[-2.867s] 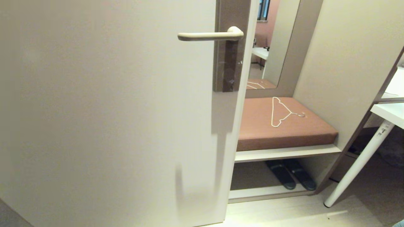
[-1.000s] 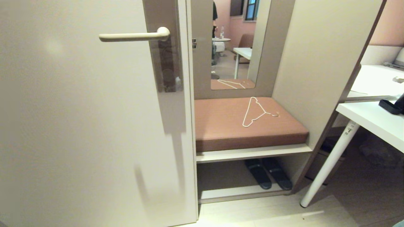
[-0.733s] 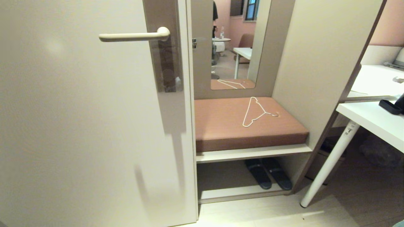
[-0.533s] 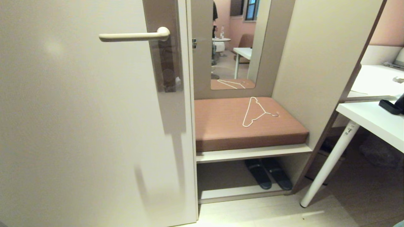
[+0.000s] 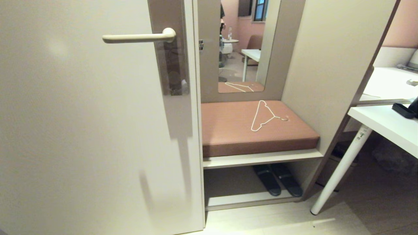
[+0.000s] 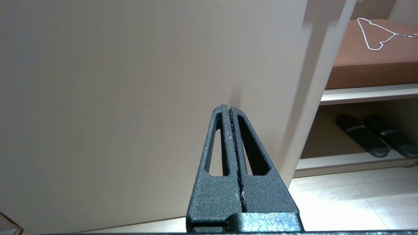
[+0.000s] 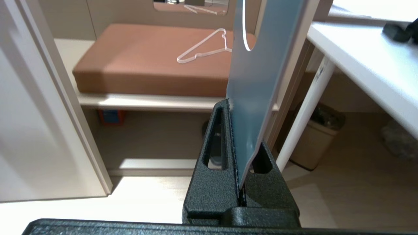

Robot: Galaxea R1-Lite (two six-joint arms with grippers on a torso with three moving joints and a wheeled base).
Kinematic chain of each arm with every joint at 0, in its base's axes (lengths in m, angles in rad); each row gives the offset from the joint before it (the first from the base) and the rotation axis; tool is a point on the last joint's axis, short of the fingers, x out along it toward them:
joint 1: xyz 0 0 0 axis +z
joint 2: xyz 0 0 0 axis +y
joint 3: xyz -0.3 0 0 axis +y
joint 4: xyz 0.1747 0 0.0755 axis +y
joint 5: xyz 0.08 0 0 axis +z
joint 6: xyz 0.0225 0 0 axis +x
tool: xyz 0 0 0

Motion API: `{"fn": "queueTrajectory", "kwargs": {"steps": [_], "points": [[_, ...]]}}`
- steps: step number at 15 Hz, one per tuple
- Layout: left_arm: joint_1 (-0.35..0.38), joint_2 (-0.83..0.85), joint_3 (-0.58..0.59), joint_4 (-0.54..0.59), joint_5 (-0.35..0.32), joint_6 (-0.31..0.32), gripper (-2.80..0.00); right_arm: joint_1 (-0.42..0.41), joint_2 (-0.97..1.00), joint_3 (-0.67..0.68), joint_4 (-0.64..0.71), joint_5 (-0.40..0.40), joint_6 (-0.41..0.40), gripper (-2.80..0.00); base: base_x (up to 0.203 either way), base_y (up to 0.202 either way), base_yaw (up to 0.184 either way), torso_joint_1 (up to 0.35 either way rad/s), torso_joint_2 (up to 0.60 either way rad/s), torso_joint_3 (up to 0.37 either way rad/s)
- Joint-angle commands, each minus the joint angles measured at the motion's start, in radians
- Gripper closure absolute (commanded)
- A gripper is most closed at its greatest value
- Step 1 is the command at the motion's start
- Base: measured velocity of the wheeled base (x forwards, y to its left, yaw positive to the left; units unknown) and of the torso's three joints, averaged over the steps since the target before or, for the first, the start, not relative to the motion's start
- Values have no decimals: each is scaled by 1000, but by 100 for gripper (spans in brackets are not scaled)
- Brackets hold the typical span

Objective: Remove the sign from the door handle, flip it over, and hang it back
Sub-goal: Hand it to the other hand

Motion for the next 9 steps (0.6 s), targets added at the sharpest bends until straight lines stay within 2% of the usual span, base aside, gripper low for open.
{"fn": "queueTrajectory", "kwargs": {"steps": [1, 5, 9], "points": [[0, 0, -1, -1, 0, 0, 0, 0, 151, -78, 0, 1, 0, 0, 0, 0, 0, 0, 0, 0], [0, 0, 0, -1, 0, 0, 0, 0, 355, -294, -3, 11, -1, 0, 0, 0, 0, 0, 0, 0], [0, 0, -1, 1, -1, 3, 0, 0, 519, -476, -3, 112, -4, 0, 0, 0, 0, 0, 0, 0]]}}
